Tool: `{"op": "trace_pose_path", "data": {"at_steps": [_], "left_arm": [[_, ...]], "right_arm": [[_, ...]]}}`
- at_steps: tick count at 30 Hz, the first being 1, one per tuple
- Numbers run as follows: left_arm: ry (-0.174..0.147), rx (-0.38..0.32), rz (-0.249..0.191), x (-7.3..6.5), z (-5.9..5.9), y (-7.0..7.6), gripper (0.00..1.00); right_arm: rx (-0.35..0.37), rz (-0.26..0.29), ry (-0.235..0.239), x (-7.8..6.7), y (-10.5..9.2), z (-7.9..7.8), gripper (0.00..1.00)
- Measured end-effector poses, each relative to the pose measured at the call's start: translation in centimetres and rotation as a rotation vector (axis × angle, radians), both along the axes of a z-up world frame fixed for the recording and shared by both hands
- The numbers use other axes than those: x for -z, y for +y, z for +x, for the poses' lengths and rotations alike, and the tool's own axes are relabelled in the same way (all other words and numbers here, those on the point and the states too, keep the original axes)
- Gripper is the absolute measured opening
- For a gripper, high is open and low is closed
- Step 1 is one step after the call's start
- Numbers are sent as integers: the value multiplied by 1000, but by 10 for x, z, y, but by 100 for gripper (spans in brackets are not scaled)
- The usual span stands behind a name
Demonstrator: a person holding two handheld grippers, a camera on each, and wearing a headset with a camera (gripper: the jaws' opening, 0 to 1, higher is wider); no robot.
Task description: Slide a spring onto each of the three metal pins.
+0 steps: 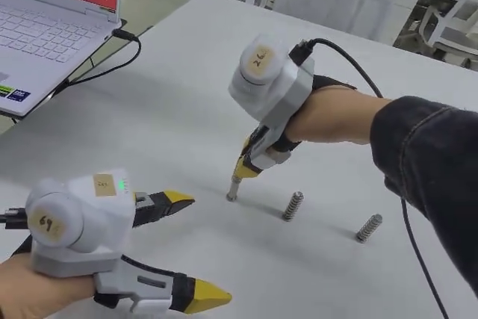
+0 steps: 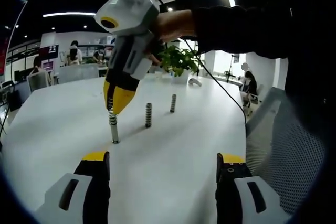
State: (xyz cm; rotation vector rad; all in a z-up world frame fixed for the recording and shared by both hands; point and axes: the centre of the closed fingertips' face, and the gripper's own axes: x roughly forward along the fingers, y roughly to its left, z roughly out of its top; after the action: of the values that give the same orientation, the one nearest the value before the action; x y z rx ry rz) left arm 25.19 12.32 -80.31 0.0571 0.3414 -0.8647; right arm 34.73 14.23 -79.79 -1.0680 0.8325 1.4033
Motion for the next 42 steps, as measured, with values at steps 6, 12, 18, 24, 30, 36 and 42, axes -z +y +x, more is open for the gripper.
{"op": "trace_pose_path", "data": {"at_steps": [6,12,18,24,30,36,42], "left_arm": [[4,-3,-2,2,1,1,79],[8,-9,-3,4,1,4,79],[11,-11,-2,5,1,4,79],[10,-13,-4,4,1,5,78],[9,-7,-1,4,1,3,78],[12,-7,0,4,1,3,77],[12,-3,1,4,0,1,77]], "right_arm": [[1,-20,18,13,1,0,8],[0,-30,36,23,2,-7,8],[2,-43,43,33,1,-11,9],[14,-39,40,34,1,-11,9],[-2,-59,51,39,-3,-13,11],[1,-54,51,41,-4,-11,15],[11,-51,55,40,-8,-9,16]]}}
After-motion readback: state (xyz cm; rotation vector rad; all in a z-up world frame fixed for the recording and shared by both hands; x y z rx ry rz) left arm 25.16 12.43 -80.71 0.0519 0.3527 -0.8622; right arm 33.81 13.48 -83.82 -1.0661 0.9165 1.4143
